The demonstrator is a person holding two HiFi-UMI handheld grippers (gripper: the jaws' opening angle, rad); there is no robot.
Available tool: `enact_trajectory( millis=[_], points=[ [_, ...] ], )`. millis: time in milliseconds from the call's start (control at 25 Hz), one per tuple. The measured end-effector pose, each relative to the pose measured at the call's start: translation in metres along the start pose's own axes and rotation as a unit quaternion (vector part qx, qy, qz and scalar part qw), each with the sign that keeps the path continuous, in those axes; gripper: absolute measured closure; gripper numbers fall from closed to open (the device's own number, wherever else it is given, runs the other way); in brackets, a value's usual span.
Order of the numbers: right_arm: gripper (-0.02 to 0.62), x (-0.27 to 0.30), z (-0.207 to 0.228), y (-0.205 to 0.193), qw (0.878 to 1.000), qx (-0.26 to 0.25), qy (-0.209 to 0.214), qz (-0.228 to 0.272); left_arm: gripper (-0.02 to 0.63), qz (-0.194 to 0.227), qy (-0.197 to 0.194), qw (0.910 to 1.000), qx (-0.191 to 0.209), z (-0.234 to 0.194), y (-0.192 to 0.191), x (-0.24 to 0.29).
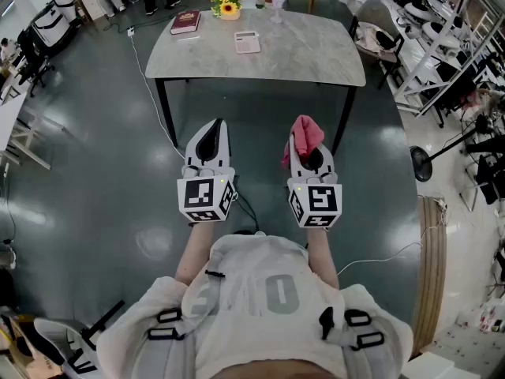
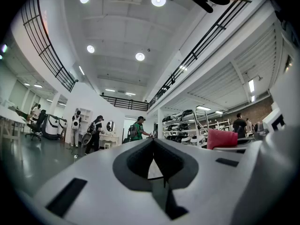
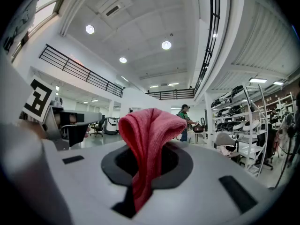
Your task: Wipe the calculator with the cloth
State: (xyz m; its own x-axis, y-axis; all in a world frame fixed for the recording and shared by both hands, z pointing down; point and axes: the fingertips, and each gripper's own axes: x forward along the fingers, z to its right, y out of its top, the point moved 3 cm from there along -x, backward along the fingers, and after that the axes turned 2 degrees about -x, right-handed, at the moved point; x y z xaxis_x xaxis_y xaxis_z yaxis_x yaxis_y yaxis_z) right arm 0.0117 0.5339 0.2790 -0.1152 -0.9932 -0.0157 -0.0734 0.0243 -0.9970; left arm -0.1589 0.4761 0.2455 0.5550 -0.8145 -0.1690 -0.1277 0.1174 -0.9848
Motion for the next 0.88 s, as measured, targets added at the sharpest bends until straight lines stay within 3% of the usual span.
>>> enact_trajectory(
  millis=[240, 520, 880],
  points=[
    [0.545, 0.001, 0.000, -0.004, 1.000, -0.001, 0.015, -0.007, 0.586, 0.000, 0.003, 0.9999, -0.012, 0.000, -0.004, 0.002],
    [0.543, 0.006, 0.006, -0.010, 0.999, 0.047, 0.017, -0.004, 0.586, -0.017, 0.012, 0.9997, -0.010, -0.001, -0.013, -0.003],
    [0.543, 0.014, 0.021, -0.011, 0.998, 0.053, 0.015, -0.011, 0.586, -0.012, 0.040, 0.9978, -0.052, -0.024, -0.014, 0.013]
  ],
)
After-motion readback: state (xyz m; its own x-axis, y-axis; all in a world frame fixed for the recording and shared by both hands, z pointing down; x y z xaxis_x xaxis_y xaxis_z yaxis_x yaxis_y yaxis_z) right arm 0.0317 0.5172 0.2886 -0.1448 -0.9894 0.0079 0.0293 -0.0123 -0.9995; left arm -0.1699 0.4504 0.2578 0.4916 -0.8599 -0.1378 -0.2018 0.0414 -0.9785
